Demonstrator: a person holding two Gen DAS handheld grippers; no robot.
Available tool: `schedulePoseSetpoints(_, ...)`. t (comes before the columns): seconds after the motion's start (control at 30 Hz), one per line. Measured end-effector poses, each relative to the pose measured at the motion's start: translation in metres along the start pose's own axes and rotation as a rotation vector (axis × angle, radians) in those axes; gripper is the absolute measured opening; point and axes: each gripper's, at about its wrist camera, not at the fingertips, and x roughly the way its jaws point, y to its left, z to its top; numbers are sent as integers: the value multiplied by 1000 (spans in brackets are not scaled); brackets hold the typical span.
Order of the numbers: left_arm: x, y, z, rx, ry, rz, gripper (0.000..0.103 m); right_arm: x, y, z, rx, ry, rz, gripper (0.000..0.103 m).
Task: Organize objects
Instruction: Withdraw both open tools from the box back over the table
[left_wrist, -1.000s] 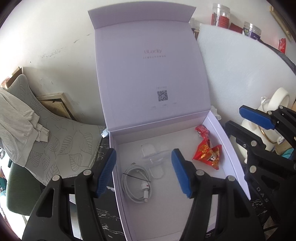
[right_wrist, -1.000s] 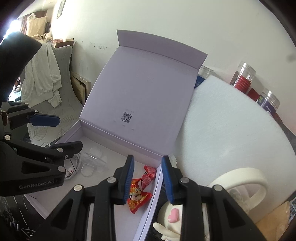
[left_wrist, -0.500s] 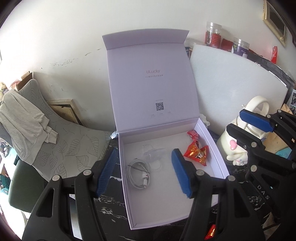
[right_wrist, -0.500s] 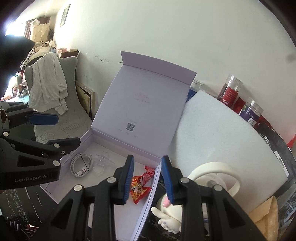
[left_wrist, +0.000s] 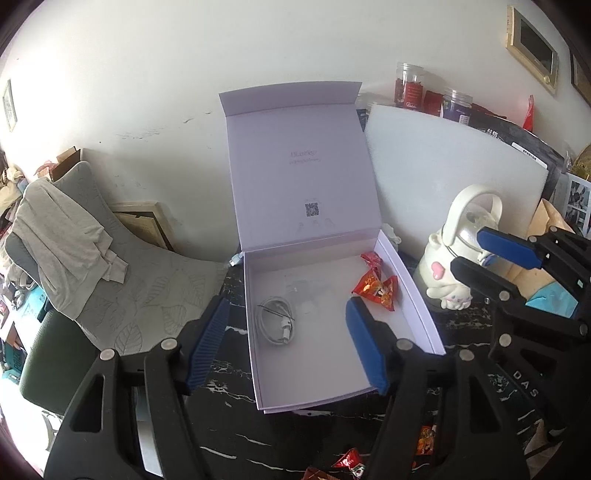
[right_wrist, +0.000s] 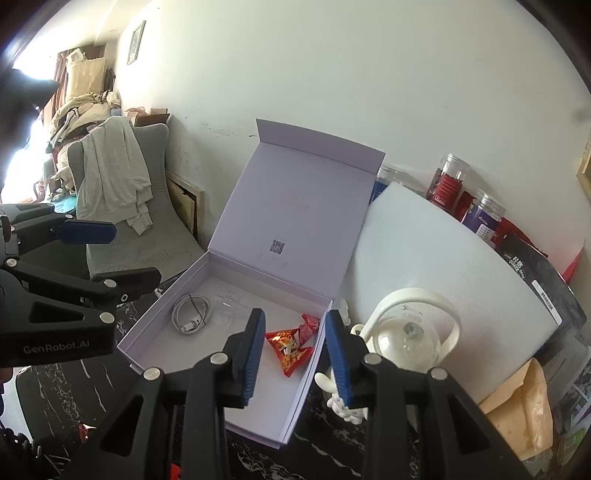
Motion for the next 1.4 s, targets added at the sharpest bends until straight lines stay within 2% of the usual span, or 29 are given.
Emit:
schedulePoseSetpoints(0.87,-74,-18,-80,13,-21,12,68,-78,27,-67,-2,-7,6,39)
schedulePoseSetpoints(1.4,-102,-15,-141,-32,4,-7,70,-103,55,-122,-24,28,40,40)
